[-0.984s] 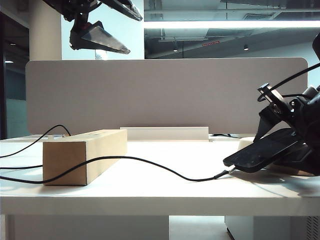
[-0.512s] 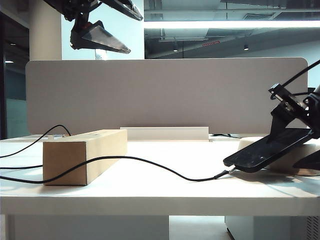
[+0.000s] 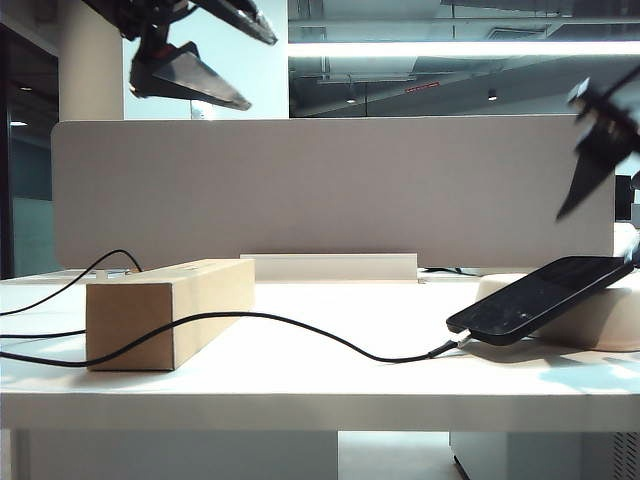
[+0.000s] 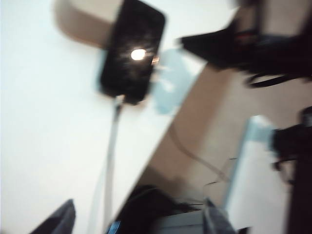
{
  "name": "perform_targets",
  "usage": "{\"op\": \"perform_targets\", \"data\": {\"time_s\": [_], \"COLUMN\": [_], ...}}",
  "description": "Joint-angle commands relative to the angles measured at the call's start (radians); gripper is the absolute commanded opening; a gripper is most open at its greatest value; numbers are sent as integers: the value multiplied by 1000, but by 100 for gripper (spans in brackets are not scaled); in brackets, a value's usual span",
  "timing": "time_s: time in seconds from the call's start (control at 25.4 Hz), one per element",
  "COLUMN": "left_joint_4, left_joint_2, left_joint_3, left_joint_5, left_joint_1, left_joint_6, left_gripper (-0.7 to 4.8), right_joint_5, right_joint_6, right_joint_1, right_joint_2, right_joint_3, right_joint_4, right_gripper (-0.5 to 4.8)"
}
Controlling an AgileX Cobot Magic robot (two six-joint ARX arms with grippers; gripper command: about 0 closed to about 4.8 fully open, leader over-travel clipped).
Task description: Pick up the charging cable and the phone, plug the charging cable into the charging port on the phone, and finally place them back on the table.
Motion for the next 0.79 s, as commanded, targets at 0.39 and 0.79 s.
{"op": "perform_targets", "data": {"time_s": [0.39,0.79], "left_joint_4": [-19,264], "left_joint_2": [-286,-689], "left_joint_3": [-65,-564], "left_joint_5": [-311,-386], "left_joint_1": [10,10], "left_joint_6": [176,70], "left_gripper": [12,-6], "right_joint_5": [82,82], "right_joint_6": [-423,-502], "right_joint_1": [2,3], "right_joint_2": [-409,-541], "right_joint_3": [-42,-69], "right_joint_4": [-221,-212], "right_gripper": [40,35]}}
